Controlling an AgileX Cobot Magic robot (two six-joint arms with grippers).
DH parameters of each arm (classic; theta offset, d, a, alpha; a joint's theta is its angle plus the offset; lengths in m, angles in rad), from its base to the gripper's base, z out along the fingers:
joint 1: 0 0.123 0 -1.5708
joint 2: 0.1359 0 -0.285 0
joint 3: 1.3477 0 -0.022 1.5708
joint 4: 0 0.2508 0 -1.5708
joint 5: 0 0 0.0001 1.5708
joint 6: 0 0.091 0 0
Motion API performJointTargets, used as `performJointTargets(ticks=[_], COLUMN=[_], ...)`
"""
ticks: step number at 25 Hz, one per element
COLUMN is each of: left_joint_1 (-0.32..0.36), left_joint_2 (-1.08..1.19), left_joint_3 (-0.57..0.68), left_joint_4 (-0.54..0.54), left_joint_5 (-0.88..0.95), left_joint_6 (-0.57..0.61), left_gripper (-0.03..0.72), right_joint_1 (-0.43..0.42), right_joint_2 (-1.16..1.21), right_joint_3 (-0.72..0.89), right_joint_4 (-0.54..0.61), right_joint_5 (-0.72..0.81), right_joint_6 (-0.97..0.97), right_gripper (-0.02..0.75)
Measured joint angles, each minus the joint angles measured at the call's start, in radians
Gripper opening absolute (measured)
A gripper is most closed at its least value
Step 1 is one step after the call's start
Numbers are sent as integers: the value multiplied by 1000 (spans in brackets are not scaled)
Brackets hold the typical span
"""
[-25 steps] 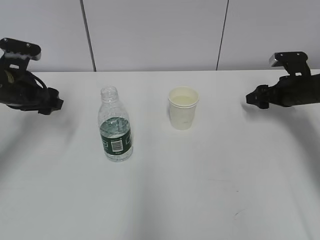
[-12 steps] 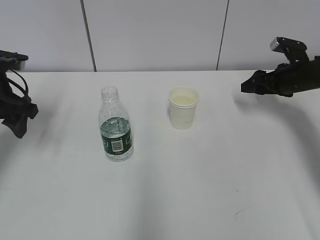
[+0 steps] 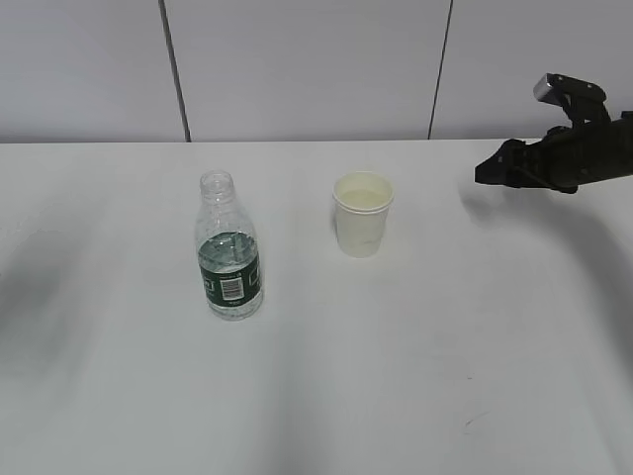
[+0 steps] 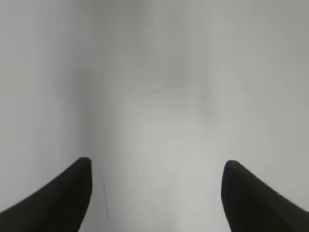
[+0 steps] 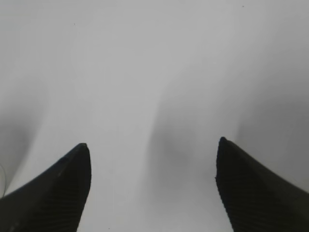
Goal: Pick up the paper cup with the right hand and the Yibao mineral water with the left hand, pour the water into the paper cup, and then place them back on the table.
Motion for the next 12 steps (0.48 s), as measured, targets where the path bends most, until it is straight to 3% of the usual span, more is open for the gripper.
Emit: performJointTargets(ticks=[12], left_joint_1=[0], left_joint_2=[-512], left_joint_3=[275], left_joint_4=[-92], left_joint_5=[-45], left_joint_6=[0], left_gripper=[510], right_joint_1=[0], right_joint_2=[0], right_joint_3=[0], right_joint_4=[0], right_joint_5=[0], right_joint_6=[0], right_gripper=[596])
